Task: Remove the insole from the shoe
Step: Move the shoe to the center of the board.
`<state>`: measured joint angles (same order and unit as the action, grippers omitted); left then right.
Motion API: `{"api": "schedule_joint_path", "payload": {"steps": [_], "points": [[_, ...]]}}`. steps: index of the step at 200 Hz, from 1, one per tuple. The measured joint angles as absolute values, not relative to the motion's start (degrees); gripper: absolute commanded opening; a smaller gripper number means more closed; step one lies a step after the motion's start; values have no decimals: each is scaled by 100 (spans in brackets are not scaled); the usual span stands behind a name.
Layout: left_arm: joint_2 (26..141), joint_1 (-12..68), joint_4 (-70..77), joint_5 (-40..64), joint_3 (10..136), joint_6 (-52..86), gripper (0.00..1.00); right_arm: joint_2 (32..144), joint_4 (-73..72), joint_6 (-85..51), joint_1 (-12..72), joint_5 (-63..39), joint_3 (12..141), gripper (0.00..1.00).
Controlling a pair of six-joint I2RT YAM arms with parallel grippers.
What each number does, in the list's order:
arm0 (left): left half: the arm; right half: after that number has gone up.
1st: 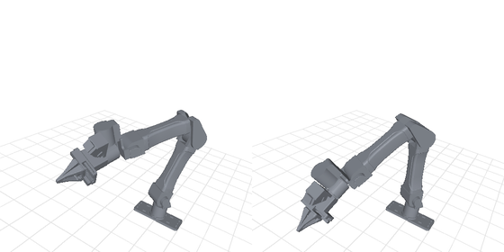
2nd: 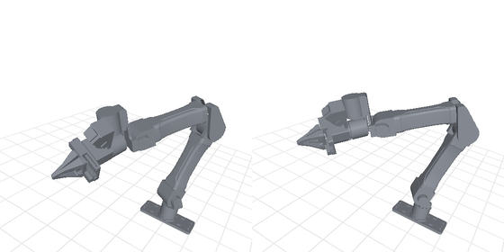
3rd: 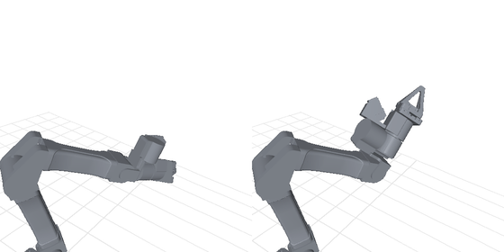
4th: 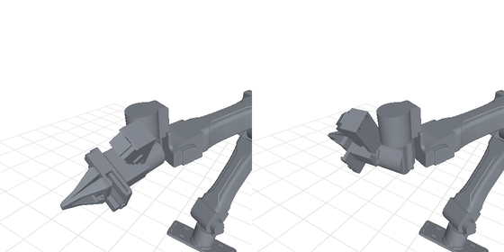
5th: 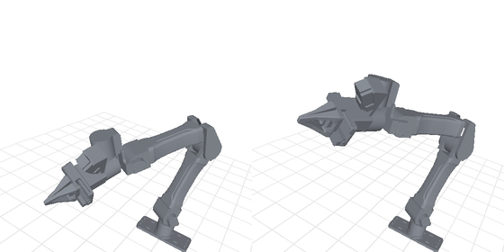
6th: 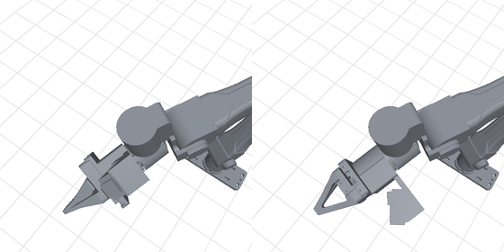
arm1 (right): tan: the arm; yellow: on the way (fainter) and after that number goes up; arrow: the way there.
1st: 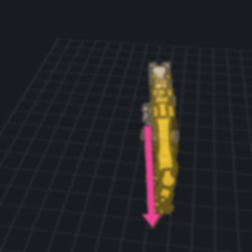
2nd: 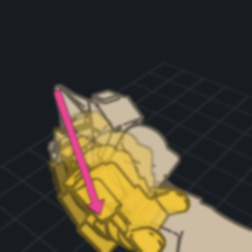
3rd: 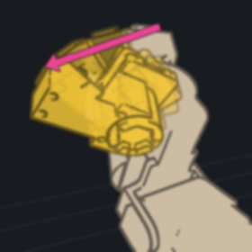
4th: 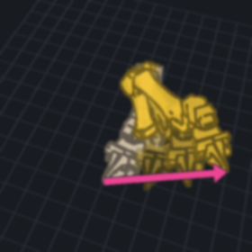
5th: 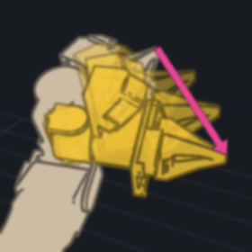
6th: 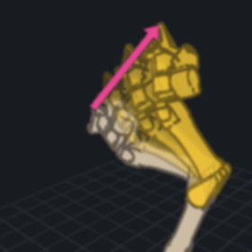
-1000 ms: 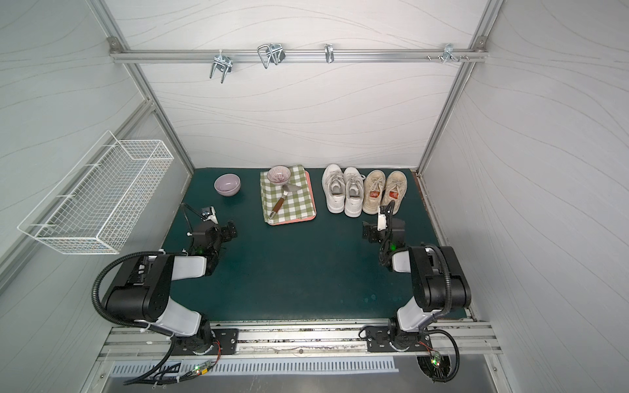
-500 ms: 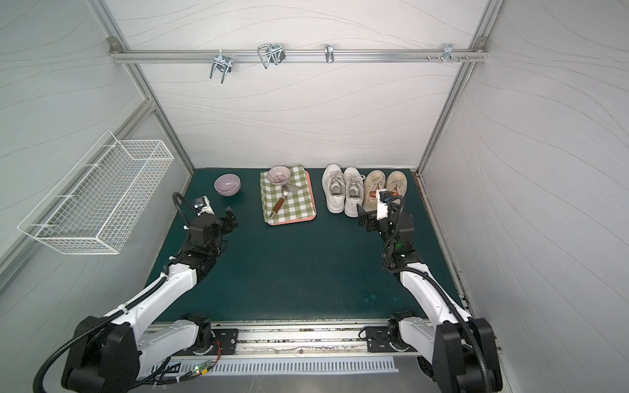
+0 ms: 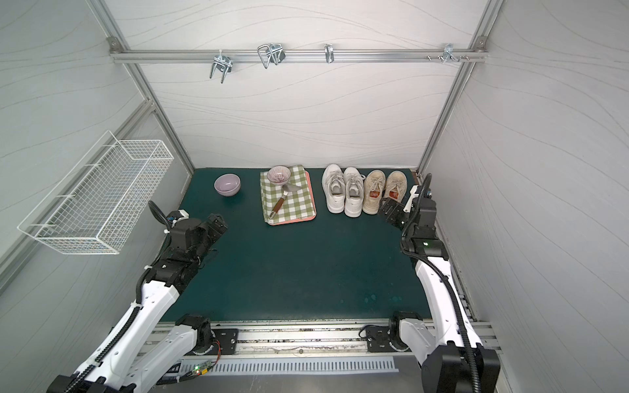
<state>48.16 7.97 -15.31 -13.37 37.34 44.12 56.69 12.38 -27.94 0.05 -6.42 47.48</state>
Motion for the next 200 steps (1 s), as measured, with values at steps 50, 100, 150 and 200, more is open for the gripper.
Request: {"api": "schedule_joint_path", "payload": {"steps": [50,100,150,200], "points": [[5865,1540,-1726,-355,4167,4069,99,6458,1756,-2506,1094,-602,5590,99],[6429,2351,-1712,-128,4613,3599,99,8125,2206,-2018,2091,-471,7387,99],[6453,2541,-1586,-126,4427,3426,99,10027,2915,-1737,2552,-357,9035,91],[6453,2545,-1431,-119,4106,3415,99,11443,3649,-1581,2635,-224,10527,74]]}}
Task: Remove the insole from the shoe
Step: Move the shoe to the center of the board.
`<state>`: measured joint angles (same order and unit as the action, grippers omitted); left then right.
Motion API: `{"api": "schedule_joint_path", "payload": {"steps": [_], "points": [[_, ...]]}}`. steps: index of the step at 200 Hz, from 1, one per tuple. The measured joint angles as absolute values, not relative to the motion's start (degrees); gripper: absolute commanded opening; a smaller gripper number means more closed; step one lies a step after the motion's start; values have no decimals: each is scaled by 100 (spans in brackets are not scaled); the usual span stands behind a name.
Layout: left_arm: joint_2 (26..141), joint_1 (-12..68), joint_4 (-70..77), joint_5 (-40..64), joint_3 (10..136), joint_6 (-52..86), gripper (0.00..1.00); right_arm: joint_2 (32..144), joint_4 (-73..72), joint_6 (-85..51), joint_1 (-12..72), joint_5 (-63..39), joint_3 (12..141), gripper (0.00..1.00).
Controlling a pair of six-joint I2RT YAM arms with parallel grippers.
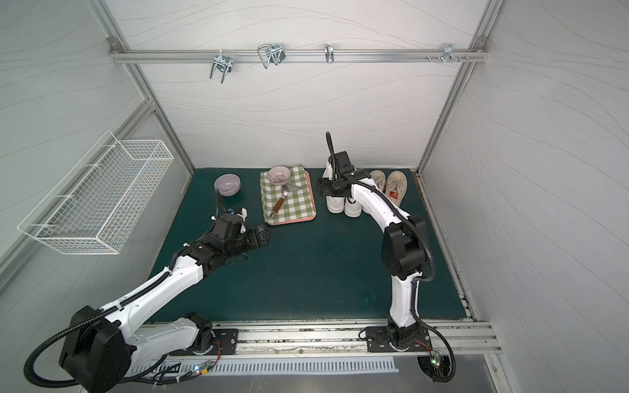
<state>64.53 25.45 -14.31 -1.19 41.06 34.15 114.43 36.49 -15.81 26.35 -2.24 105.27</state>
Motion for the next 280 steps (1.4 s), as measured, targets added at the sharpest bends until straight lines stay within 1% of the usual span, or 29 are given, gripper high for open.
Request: {"api": "schedule_joint_path", "payload": {"steps": [41,76,114,148,161,171,189,217,257,280], "points": [[6451,2547,-1291,-167,4077,3328,99,12317,4165,-1446,2635,36,11478,63],[6451,2556,-1214,-167,4066,3312,99,12903,4556,-1315,2635,248,12162,55],[6451,2556,-1192,-165,4066,3310,99,13388,4759,-1151,2609,386,12696,51],[6451,2556,-1192,-143,4066,3310,99,13708,4860,-1046,2574,454,12975,45],[6451,2556,-1190,-132,4066,3310,99,13828,4893,-1000,2574,464,13120,40],[6458,2556,-1184,-121,4066,3310,99,13900,4912,-974,2574,475,13207,33],[6473,2556,-1181,-97,4066,3310,99,13937,4923,-910,2563,537,13227,24],[6473,2556,-1173,-51,4066,3310,99,13850,4788,-875,2545,613,13013,13],[6510,2556,-1175,51,4066,3317,99,13336,4504,-825,2674,716,12171,8],[6514,2556,-1177,97,4066,3330,99,12923,4491,-832,2873,908,11583,8]]}}
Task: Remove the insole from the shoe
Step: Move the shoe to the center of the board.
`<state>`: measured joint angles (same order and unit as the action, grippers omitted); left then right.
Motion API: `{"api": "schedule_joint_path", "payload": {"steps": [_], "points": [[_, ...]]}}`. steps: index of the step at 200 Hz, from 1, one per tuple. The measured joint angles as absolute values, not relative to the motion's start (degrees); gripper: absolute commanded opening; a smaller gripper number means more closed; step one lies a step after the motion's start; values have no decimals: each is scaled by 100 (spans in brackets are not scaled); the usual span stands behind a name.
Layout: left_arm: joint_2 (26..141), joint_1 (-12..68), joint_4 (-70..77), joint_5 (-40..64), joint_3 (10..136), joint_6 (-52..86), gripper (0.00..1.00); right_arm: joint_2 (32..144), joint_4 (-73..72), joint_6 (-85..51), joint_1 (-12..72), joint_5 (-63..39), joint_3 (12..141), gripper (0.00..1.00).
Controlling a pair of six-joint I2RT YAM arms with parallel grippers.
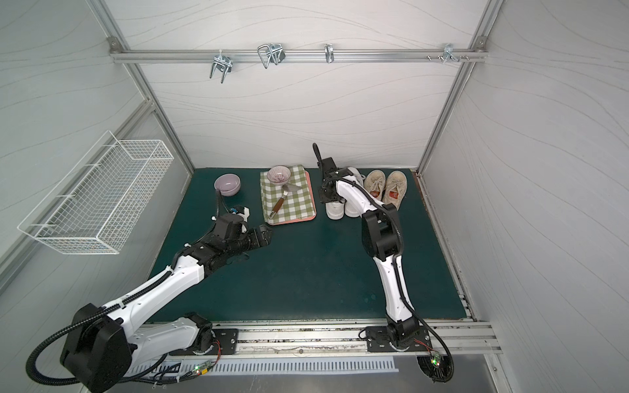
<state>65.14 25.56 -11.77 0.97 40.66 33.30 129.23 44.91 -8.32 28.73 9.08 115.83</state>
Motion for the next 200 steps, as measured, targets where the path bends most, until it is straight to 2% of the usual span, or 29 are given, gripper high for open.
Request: {"api": "schedule_joint_path", "payload": {"steps": [96,200], "points": [[6508,2556,-1221,303,3992,3481,99,10339,4193,-1013,3498,1400,8390,3],[6698,2556,-1258,292,3929,3487,97,8680,4239,-1909,4971,1839,6351,5]]}}
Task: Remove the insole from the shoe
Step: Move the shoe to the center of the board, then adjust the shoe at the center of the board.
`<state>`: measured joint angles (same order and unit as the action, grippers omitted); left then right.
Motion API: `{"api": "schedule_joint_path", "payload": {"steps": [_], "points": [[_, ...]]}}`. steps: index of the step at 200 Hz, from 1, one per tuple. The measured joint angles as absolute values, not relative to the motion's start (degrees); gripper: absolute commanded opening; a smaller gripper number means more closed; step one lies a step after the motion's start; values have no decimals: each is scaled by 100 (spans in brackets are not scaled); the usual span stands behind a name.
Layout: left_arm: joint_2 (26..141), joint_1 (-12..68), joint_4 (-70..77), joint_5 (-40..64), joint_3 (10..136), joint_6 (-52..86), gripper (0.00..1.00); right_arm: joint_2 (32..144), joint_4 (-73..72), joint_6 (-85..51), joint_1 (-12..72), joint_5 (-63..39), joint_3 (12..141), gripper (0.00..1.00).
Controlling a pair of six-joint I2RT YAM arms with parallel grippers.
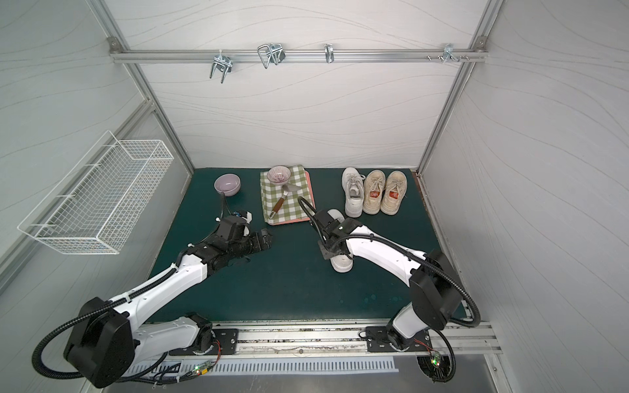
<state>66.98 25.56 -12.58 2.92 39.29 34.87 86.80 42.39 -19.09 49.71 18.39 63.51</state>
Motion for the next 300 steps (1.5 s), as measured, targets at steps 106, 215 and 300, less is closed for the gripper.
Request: {"api": "schedule_joint_path", "payload": {"steps": [106,215,300], "points": [[6755,3100,-1516,-51,3859,3627,96,8281,3953,-2309,5666,1592,6401,52],[8213,5122,-1339,-322,5245,3365,82,5837,3791,-2628,3367,-180,4375,57],[9384,5306,-1107,-36,5909,3468,70,5953,3013,-2733,3326,-915,3887,56]]}}
